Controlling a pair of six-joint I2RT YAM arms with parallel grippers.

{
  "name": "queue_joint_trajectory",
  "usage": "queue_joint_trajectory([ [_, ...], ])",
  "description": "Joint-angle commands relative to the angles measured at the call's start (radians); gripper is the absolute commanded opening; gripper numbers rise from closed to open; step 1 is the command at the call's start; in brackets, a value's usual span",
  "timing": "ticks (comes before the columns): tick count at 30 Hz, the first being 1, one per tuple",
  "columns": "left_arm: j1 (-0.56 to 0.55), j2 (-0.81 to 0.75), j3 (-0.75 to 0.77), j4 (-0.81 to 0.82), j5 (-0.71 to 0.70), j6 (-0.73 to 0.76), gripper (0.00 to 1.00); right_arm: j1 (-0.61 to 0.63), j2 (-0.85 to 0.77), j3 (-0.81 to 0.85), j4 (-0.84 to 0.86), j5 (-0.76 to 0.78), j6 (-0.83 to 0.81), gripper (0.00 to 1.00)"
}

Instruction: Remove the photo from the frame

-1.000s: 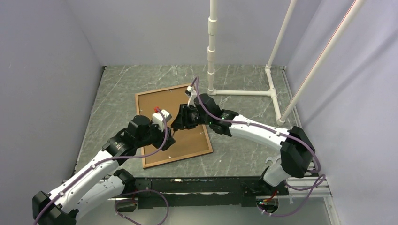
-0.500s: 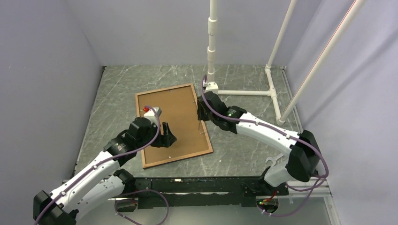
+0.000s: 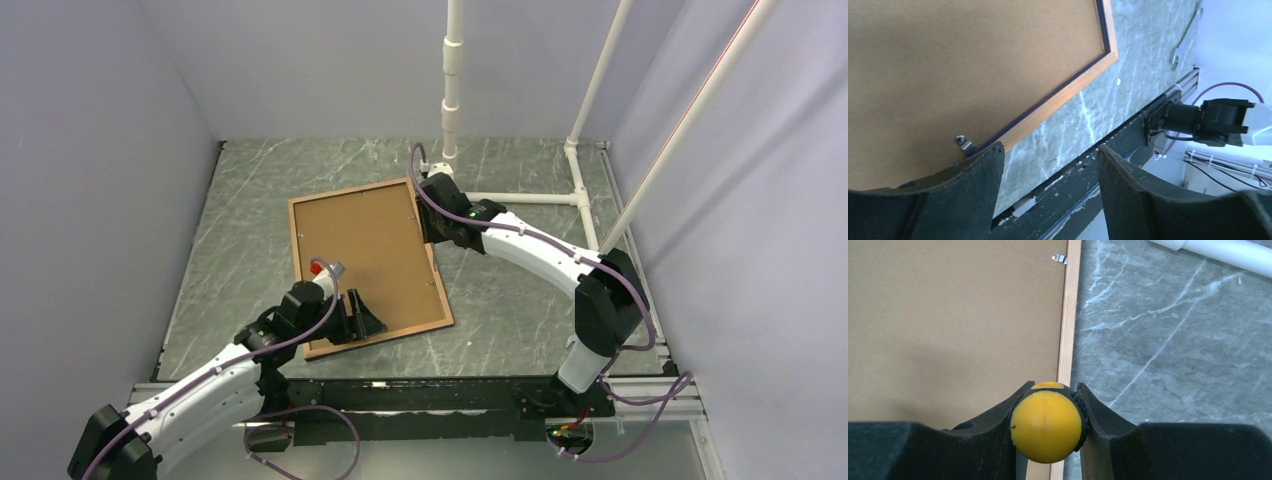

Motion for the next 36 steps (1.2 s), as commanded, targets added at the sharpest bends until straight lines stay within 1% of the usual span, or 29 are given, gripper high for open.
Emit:
queue_joint_trajectory([
  [1, -0.037, 0.045, 0.014, 0.129, 0.035, -0.060, 0.71, 0.008, 0.006, 0.068, -0.013, -0.037, -0.037, 0.00],
  [7, -0.110, 0.105, 0.014, 0.216, 0.008, -0.092, 0.70, 0.012, 0.019, 0.081, -0.039, -0.061, -0.047, 0.00],
  [10, -0.133, 0.146, 0.027, 0.228, 0.006, -0.090, 0.70, 0.012, 0.036, 0.092, -0.053, -0.076, -0.062, 0.00],
  [15, -0.167, 0.221, 0.025, 0.301, 0.036, -0.107, 0.70, 0.013, 0.078, 0.117, -0.083, -0.100, -0.079, 0.00],
  [21, -0.211, 0.286, 0.047, 0.325, 0.034, -0.107, 0.69, 0.020, 0.094, 0.116, -0.085, -0.092, -0.093, 0.00],
  [28, -0.221, 0.323, 0.034, 0.355, 0.003, -0.125, 0.70, 0.043, 0.121, 0.139, -0.117, -0.042, -0.104, 0.00],
  [36, -0.221, 0.384, 0.021, 0.405, -0.040, -0.135, 0.70, 0.056, 0.150, 0.187, -0.230, -0.045, -0.060, 0.00],
])
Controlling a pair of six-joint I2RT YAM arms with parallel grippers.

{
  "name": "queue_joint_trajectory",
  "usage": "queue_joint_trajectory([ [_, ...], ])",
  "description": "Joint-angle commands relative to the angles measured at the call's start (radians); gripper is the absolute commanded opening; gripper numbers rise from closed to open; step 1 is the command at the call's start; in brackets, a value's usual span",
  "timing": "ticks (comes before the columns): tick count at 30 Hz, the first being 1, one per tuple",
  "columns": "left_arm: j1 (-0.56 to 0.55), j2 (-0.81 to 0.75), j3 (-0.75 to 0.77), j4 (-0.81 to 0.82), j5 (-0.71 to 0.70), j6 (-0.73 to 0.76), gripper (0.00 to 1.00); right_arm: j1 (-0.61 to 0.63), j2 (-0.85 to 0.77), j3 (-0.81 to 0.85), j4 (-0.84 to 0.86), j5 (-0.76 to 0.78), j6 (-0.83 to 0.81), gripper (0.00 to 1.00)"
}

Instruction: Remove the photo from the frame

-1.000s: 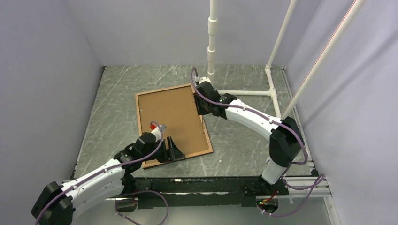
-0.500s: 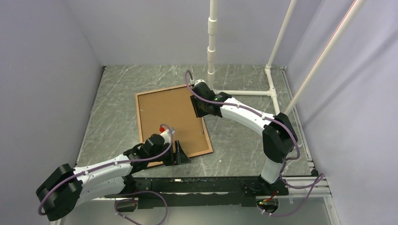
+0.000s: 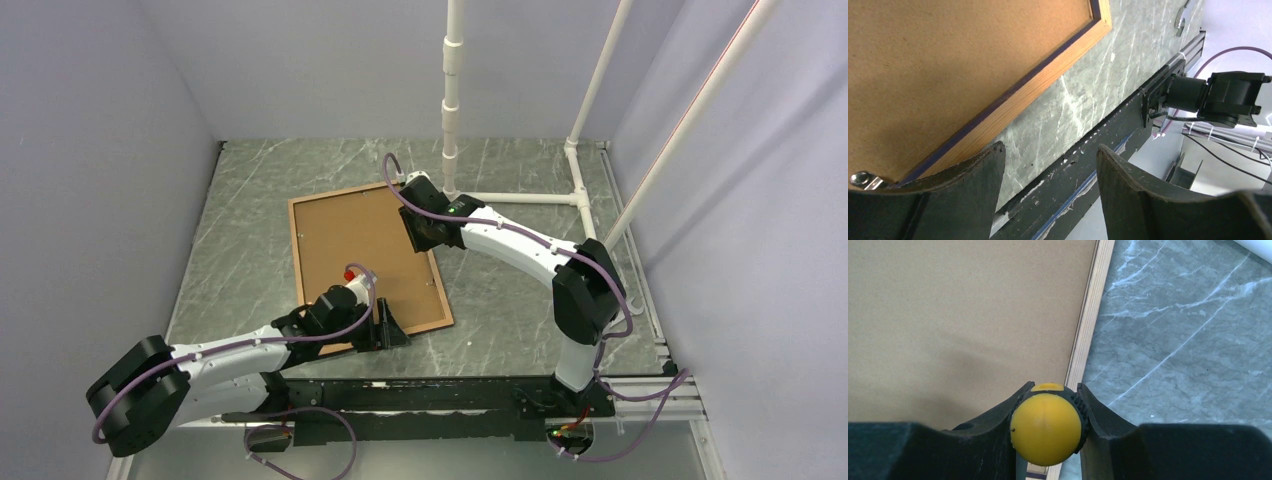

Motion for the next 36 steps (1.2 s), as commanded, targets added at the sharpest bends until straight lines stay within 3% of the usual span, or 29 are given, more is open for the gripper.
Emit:
queue_joint_trajectory([
  [1, -0.005, 0.040, 0.009, 0.083, -0.035, -0.024, 0.70, 0.013, 0.021, 0.064, -0.121, 0.001, 0.027, 0.00],
  [7, -0.004, 0.088, -0.010, 0.143, -0.035, -0.043, 0.70, 0.041, 0.085, 0.144, -0.271, 0.014, 0.050, 0.00],
  [20, -0.004, 0.131, -0.027, 0.179, -0.047, -0.050, 0.70, 0.053, 0.029, 0.072, -0.250, -0.172, 0.131, 0.00],
  [36, -0.004, 0.157, -0.027, 0.202, -0.059, -0.039, 0.71, 0.117, -0.090, -0.026, -0.315, -0.145, 0.146, 0.00],
])
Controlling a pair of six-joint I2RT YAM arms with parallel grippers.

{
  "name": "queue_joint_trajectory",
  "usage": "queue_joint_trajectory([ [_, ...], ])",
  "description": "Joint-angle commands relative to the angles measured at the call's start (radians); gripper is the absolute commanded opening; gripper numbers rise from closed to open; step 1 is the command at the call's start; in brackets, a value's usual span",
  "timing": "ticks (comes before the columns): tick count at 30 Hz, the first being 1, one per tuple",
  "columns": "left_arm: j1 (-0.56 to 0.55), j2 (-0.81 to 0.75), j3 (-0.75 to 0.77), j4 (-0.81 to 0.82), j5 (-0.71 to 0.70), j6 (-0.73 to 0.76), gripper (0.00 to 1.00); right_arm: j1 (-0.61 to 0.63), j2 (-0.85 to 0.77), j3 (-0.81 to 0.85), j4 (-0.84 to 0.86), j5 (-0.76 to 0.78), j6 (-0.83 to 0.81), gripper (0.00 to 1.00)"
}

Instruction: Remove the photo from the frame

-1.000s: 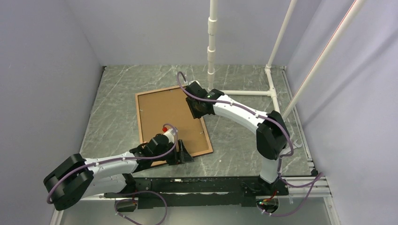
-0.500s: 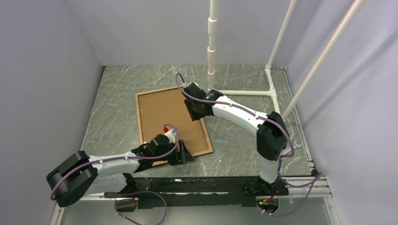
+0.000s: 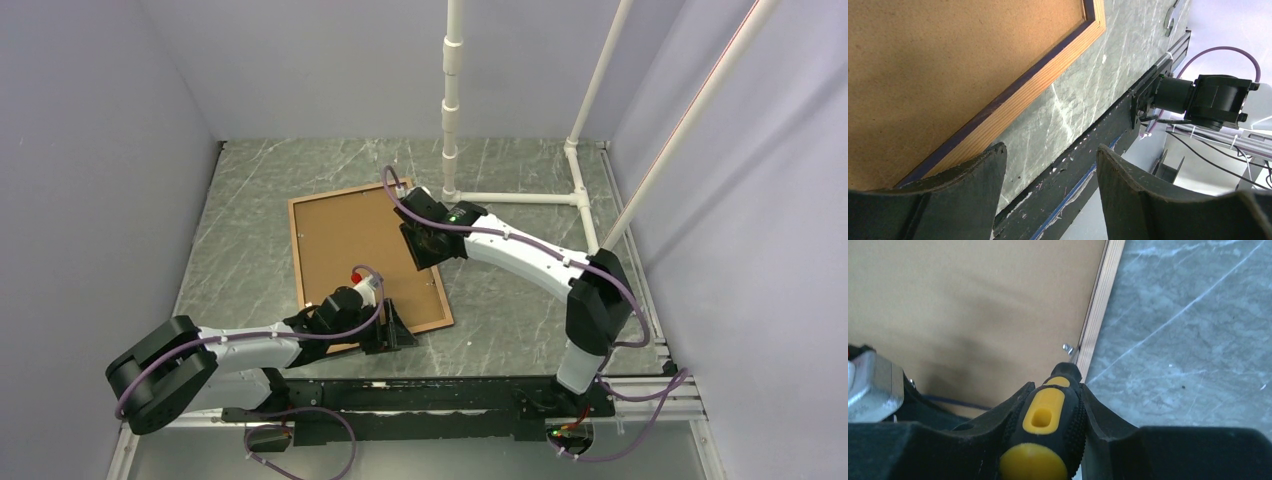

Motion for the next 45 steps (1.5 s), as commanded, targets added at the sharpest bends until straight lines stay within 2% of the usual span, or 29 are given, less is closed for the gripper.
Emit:
queue_joint_trajectory([
  [1, 0.007, -0.001, -0.010, 0.002, -0.085, 0.030, 0.71, 0.060, -0.035, -0.035, -0.140, -0.095, 0.061, 0.00],
  [19, 0.007, 0.021, -0.013, 0.035, -0.074, 0.029, 0.70, 0.099, -0.171, -0.036, -0.220, -0.243, 0.057, 0.00],
  [23, 0.008, 0.024, -0.025, 0.109, -0.054, 0.039, 0.70, 0.129, -0.197, -0.017, -0.245, -0.177, 0.047, 0.00],
  [26, 0.008, -0.003, -0.063, 0.248, -0.037, 0.056, 0.70, 0.116, -0.198, -0.022, -0.212, -0.088, 0.030, 0.00],
  [28, 0.007, -0.034, -0.075, 0.274, -0.042, 0.066, 0.71, 0.089, -0.190, -0.019, -0.172, -0.049, 0.010, 0.00],
  [32, 0.007, -0.108, -0.059, 0.178, -0.063, 0.099, 0.71, 0.039, -0.190, -0.001, -0.086, -0.055, -0.062, 0.00],
  [37, 0.006, -0.221, -0.049, 0.064, -0.091, 0.169, 0.73, 0.037, -0.144, 0.020, -0.079, -0.046, -0.190, 0.00],
  [39, 0.007, -0.304, -0.051, 0.028, -0.126, 0.207, 0.75, 0.017, -0.166, -0.002, -0.045, -0.109, -0.201, 0.00],
  [43, 0.006, -0.505, -0.023, -0.124, -0.271, 0.312, 0.85, -0.087, -0.225, -0.043, 0.022, -0.559, -0.235, 0.00],
  [45, 0.006, -0.558, 0.016, -0.221, -0.342, 0.375, 0.89, -0.095, -0.227, -0.030, 0.010, -0.698, -0.255, 0.00],
])
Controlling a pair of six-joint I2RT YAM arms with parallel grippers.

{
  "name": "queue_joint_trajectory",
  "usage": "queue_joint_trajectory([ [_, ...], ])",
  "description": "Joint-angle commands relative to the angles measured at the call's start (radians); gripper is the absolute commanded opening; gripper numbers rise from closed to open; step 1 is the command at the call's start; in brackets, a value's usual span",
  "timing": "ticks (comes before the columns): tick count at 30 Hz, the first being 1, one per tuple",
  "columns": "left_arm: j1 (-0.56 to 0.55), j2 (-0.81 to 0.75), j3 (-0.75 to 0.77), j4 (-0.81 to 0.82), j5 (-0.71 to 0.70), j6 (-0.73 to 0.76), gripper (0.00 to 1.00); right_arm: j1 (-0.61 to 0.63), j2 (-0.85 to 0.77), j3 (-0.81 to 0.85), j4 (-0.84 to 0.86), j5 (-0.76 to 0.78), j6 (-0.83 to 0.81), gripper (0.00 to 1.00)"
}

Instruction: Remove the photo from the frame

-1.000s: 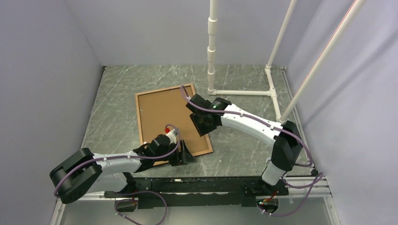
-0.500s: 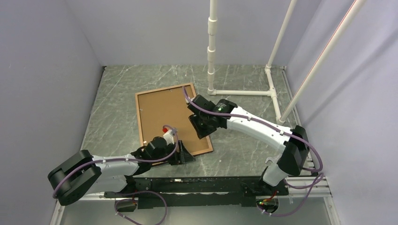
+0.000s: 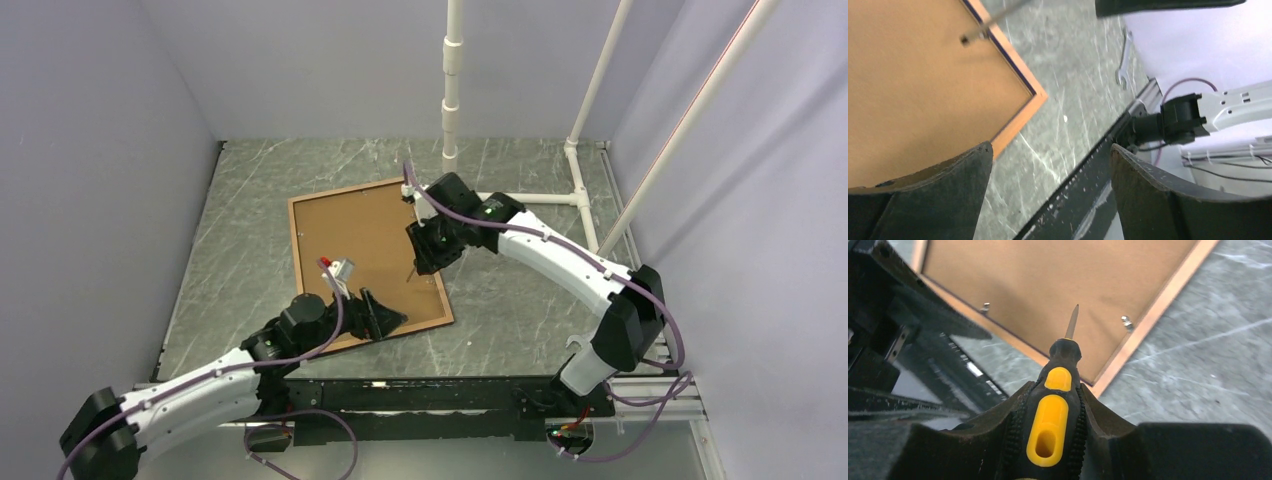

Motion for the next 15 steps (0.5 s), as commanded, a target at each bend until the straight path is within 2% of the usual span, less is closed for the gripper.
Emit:
queue_joint_trajectory([
  [1, 0.002, -0.102, 0.099, -0.200, -0.195, 0.188, 0.90, -0.045, -0.063, 0.011, 0.074, -0.421, -0.069, 0.00],
  [5, 0.003, -0.113, 0.163, -0.283, -0.225, 0.287, 0.91, -0.043, -0.057, 0.007, 0.065, -0.558, -0.081, 0.00],
  [11, 0.002, -0.041, 0.175, -0.191, -0.016, 0.384, 0.87, -0.030, -0.079, -0.030, 0.095, -0.639, -0.074, 0.00],
  [13, 0.003, -0.016, 0.166, -0.150, 0.043, 0.383, 0.80, -0.030, -0.082, -0.034, 0.103, -0.635, -0.062, 0.00],
  [14, 0.002, -0.006, 0.160, -0.128, 0.062, 0.378, 0.70, -0.027, -0.085, -0.036, 0.110, -0.632, -0.054, 0.00],
  [15, 0.002, 0.004, 0.156, -0.112, 0.073, 0.374, 0.55, -0.029, -0.087, -0.040, 0.122, -0.625, -0.039, 0.00],
])
